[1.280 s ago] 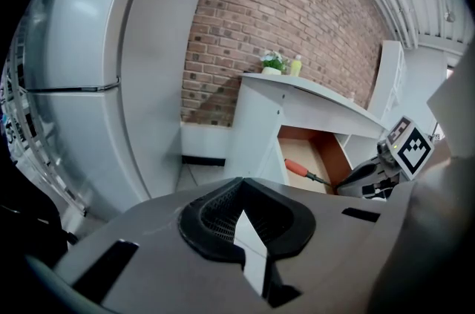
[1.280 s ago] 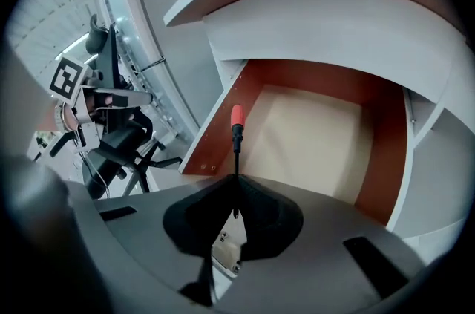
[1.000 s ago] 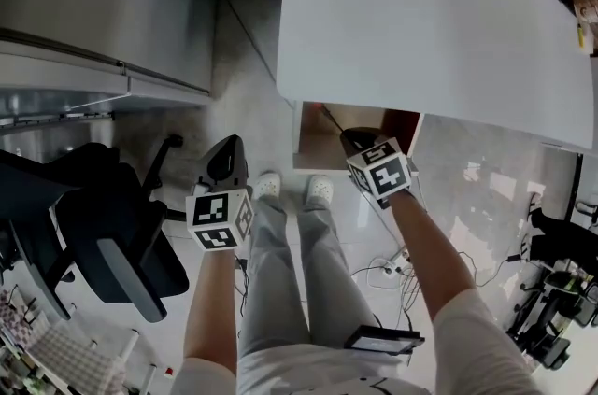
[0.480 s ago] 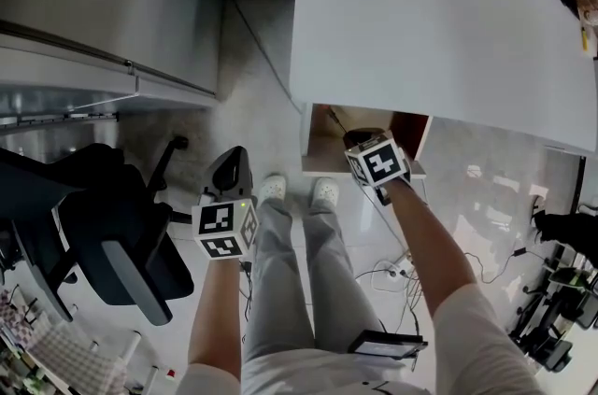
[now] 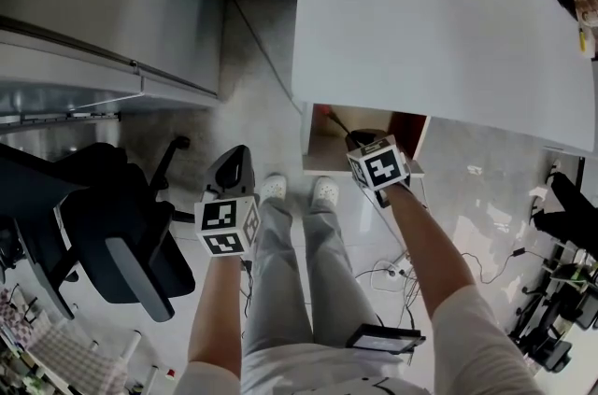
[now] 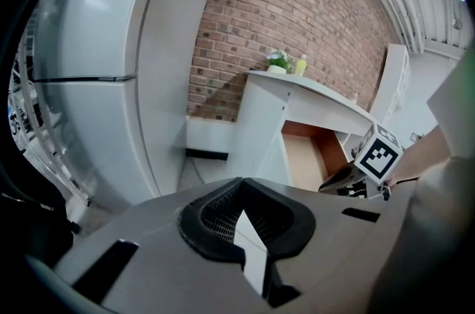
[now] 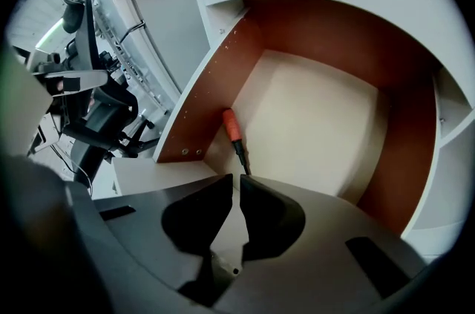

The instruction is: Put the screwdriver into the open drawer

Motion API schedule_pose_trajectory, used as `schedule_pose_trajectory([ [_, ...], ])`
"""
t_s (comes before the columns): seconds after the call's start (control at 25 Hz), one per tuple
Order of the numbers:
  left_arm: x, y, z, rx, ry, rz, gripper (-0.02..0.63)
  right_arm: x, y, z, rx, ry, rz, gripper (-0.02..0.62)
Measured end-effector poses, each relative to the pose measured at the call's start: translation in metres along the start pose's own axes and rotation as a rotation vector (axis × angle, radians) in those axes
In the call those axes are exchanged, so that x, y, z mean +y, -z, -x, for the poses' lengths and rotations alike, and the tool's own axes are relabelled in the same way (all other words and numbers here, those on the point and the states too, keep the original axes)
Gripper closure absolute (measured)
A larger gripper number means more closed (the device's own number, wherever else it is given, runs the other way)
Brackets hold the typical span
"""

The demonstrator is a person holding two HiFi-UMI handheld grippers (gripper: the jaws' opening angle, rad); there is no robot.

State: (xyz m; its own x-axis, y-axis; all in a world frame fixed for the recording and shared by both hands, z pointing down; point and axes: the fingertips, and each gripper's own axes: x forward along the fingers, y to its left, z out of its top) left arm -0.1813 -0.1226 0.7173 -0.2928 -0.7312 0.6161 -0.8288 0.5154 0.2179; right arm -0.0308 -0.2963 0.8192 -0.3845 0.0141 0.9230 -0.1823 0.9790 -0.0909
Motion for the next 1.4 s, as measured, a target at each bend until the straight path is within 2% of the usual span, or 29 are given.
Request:
schedule_pose_trajectory([
  [0.2, -0.004, -0.011, 0.013, 0.011, -0.002, -0.003, 0.594, 0.006, 0.003, 0.024, -0.003, -0.006, -0.024, 0.569],
  [0.4, -0.012, -0.034, 0.023, 0.004, 0.008, -0.028, 0.594, 0.002, -0.016, 0.062, -0.060, 0.016, -0.036, 0.569],
  [0.64, -0.031, -0.051, 0.042, 0.017, 0.026, -0.079, 0.594, 0.006, -0.034, 0.107, -0.119, 0.018, 0.023, 0.571],
  [0.96, -0.044, -0.099, 0.069, -0.034, 0.026, -0.096, 0.594, 0.016, -0.054, 0.167, -0.184, 0.004, 0.040, 0.574],
  [1.24, -0.067, -0.134, 0.098, -0.085, 0.072, -0.179, 0.594, 0.022, -0.071, 0.222, -0.247, 0.016, 0.097, 0.577],
  [1.4, -0.071, -0.150, 0.112, -0.115, 0.071, -0.187, 0.594, 0.025, -0.085, 0.251, -0.314, 0.014, 0.112, 0.577],
])
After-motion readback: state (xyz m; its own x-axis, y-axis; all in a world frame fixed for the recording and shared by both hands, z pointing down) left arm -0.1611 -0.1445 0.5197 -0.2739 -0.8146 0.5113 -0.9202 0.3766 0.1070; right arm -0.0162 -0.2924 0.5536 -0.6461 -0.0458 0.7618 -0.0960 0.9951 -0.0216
